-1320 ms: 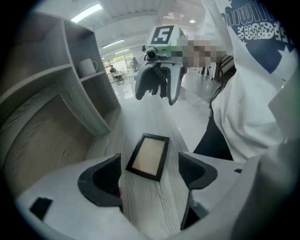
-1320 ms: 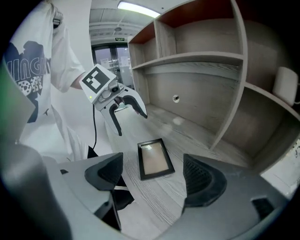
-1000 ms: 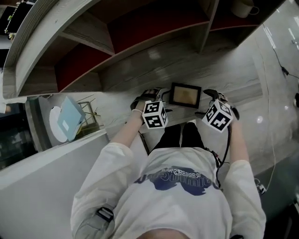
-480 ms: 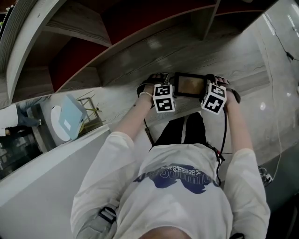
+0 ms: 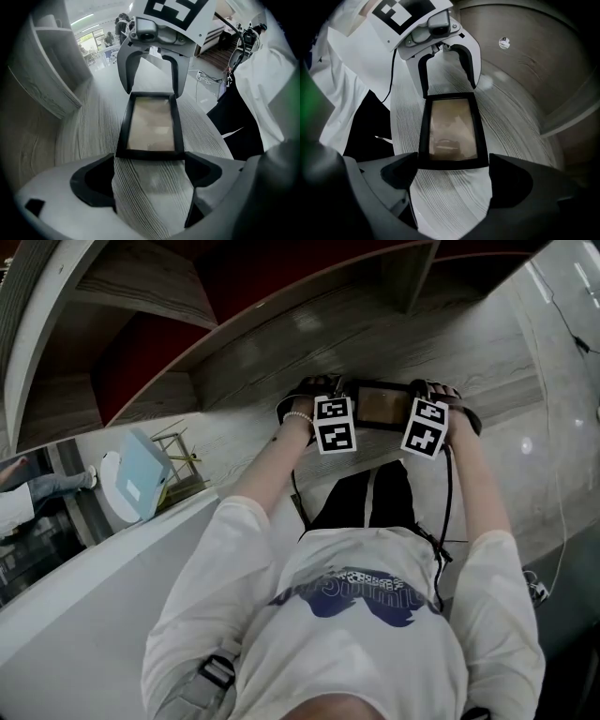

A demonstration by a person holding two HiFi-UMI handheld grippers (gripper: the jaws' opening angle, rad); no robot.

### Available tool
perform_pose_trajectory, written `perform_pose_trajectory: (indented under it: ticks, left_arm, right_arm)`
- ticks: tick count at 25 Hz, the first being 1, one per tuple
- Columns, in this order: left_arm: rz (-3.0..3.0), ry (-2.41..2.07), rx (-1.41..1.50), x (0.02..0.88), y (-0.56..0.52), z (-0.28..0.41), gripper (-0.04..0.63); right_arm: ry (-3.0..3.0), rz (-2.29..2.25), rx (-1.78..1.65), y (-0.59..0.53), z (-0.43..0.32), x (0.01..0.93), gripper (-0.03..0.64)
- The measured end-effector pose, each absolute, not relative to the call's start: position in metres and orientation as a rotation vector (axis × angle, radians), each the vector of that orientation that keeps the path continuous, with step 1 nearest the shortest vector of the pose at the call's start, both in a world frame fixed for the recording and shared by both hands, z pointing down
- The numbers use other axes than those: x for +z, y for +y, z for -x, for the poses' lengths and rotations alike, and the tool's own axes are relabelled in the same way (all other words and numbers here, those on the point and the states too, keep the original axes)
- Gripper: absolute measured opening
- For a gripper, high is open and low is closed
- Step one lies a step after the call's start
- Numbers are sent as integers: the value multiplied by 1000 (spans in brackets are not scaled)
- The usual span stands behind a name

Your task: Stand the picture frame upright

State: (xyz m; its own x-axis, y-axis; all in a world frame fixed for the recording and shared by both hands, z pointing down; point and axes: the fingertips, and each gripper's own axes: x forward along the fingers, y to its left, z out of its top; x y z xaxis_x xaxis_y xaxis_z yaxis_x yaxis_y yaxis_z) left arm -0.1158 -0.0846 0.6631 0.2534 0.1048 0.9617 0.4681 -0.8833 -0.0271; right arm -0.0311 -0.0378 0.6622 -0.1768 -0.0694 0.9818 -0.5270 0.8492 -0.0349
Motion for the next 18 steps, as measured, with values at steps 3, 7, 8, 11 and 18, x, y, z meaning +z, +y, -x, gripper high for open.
perform_pose_trajectory:
  ticks: [3, 7, 8, 11, 18]
  left_arm:
    - [2226, -544, -1695, 665, -85, 116, 449]
    - [2228, -565, -1722, 667, -87, 115, 449]
    - [2231, -571, -1729, 667, -87, 115, 449]
    - [2215, -597, -1740, 668, -87, 115, 449]
    - [2128, -669, -1770, 672, -86, 111, 459]
  right_arm:
    - [-1721, -453, 449, -38, 32, 663, 439]
    - [-1752, -477, 495, -39, 30, 663, 440]
    - [-1763, -484, 505, -39, 29, 663, 441]
    - [-1784, -492, 522, -39, 28, 664, 443]
    - [-1784, -464, 557, -39, 28, 669, 453]
